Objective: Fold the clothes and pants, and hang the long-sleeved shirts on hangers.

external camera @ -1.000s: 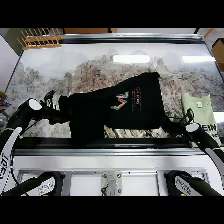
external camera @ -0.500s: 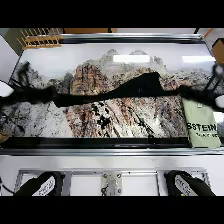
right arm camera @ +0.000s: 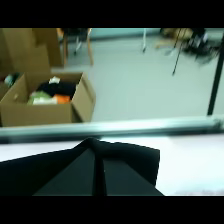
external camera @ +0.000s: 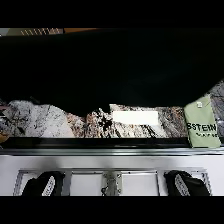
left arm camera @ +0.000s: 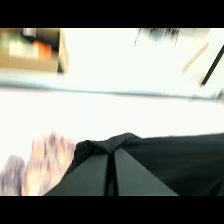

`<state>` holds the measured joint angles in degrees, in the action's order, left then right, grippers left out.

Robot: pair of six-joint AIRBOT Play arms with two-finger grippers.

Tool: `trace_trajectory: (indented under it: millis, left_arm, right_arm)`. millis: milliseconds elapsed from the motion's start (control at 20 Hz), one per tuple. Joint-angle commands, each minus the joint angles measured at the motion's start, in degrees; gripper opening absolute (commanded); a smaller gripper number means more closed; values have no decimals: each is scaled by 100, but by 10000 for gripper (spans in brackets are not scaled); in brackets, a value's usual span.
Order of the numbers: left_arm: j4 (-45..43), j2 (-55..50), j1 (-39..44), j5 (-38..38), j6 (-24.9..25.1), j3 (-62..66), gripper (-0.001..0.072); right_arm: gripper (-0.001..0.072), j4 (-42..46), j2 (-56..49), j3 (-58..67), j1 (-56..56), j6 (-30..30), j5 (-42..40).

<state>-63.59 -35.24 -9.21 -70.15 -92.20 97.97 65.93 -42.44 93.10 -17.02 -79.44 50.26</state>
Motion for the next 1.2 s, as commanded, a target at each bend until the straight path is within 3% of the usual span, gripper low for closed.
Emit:
trace_trajectory:
  millis: [0, 150, 350, 500, 650, 900, 1150]
  left_arm:
    - [17, 535, -7, 7, -424, 433, 6]
    - [22, 461, -7, -11, -535, 601, 6]
    - [26, -409, -7, -417, -577, 640, 6]
    - [31, -1646, 13, -848, -369, 640, 6]
    - [31, -3195, 11, -1237, -245, 640, 6]
    - [63, -5775, 339, -1268, 212, 643, 6]
    - [131, -7079, 481, -234, 216, 643, 6]
  right_arm:
    - [9, 310, 566, 186, -2, -208, 116]
    - [9, 527, 748, 186, -2, -350, 433]
    - [9, 522, 402, 181, -2, -352, 1456]
    - [8, 483, -573, 127, 59, -350, 2430]
    - [9, 551, -1843, -48, 317, -326, 2855]
    - [9, 791, -4035, -59, 938, -332, 2409]
    - [9, 769, -5281, 76, 1106, -946, 1134]
